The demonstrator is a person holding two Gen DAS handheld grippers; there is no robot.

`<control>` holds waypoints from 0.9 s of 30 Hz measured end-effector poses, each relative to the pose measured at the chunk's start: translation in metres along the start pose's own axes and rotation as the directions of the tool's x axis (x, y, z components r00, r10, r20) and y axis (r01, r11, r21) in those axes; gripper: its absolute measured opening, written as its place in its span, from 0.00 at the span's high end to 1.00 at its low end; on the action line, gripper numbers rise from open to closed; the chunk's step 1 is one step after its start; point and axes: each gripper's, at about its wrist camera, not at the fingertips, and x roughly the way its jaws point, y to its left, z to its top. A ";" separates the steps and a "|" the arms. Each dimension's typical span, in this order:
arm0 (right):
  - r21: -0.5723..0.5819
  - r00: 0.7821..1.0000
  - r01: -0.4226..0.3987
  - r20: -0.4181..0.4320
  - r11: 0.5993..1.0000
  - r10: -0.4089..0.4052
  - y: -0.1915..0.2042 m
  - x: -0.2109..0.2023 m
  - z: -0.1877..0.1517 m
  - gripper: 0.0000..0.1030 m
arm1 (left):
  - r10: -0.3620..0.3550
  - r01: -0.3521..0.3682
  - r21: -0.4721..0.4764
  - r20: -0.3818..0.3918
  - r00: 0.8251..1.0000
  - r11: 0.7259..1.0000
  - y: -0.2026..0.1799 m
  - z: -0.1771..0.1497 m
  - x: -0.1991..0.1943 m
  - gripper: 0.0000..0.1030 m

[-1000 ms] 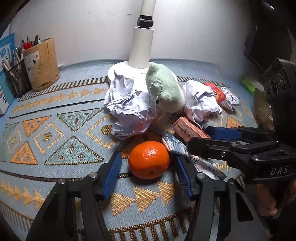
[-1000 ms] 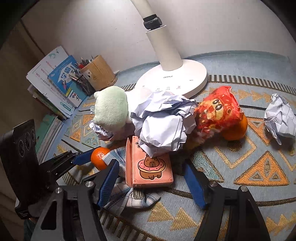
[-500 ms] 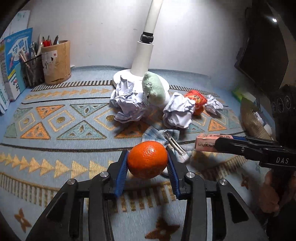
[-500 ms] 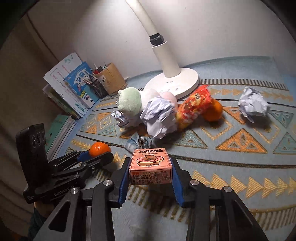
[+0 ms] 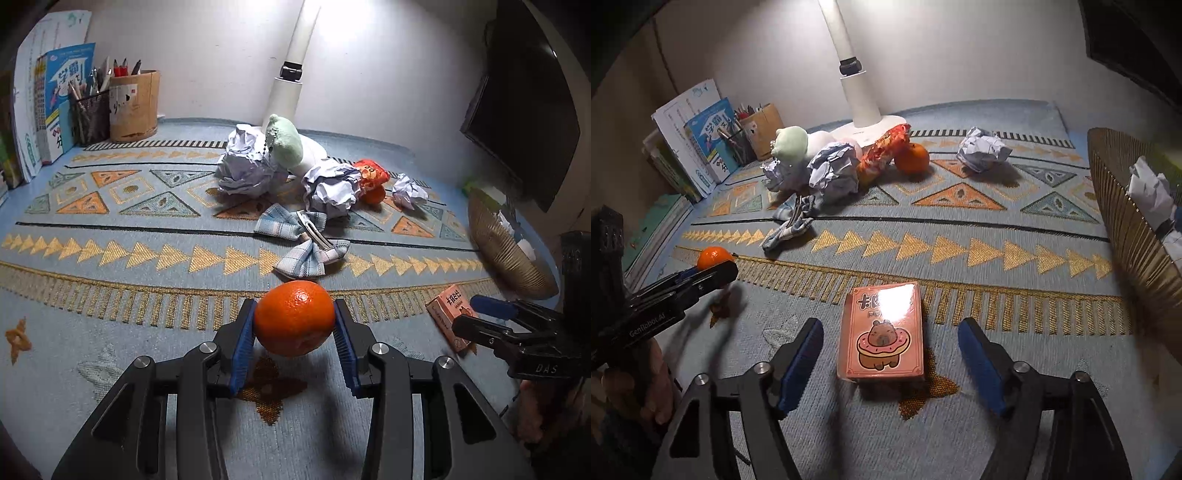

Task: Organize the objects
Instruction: 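Carry the orange and pink box over the bowl with both tools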

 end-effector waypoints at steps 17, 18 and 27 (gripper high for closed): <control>-0.101 0.992 0.124 0.006 0.987 -0.124 0.023 0.007 -0.009 0.61 | 0.009 -0.009 -0.055 0.003 1.000 0.998 0.010 -0.001 0.000 0.64; -0.106 0.992 0.128 0.019 0.986 -0.126 0.024 0.004 -0.010 0.61 | 0.011 -0.011 -0.053 0.000 1.000 0.999 0.010 -0.001 0.000 0.64; 0.071 0.981 0.046 0.186 0.996 -0.058 -0.021 -0.082 0.002 0.61 | -0.107 0.106 0.067 0.011 0.994 0.992 -0.068 0.019 -0.009 0.64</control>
